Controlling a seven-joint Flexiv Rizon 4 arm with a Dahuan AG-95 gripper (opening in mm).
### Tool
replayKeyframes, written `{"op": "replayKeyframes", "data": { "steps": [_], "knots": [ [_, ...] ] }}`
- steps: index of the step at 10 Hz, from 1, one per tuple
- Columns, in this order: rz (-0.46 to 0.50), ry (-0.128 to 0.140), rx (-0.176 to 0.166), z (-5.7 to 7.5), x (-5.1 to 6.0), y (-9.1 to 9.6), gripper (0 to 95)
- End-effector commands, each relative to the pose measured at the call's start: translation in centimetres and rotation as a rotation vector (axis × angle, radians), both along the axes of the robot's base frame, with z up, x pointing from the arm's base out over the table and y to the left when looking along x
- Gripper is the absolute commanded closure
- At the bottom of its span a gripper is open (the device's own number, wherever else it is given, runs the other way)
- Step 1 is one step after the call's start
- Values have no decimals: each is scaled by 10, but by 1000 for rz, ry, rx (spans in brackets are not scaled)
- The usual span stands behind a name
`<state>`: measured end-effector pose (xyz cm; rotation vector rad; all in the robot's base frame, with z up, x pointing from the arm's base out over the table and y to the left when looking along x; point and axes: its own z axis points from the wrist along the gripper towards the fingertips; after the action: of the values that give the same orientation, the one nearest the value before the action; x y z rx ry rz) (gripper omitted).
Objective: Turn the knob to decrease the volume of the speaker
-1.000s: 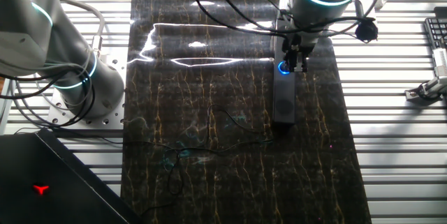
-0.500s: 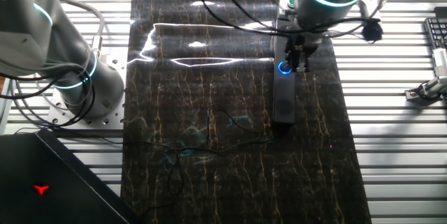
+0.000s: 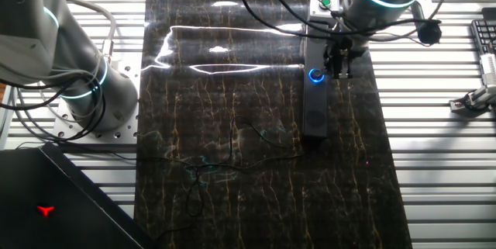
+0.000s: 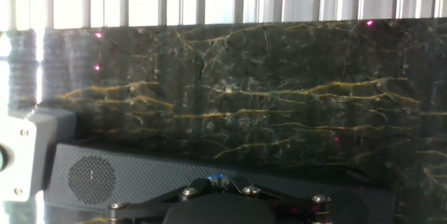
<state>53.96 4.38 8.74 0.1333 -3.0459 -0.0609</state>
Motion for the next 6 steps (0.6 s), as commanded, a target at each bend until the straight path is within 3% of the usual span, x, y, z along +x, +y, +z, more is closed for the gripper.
{"op": "replayKeyframes", "data": {
  "steps": [1,6],
  "knots": [
    [20,6,-1,-1,1,0,950],
    [28,9,6,-1,1,1,950]
  ]
}}
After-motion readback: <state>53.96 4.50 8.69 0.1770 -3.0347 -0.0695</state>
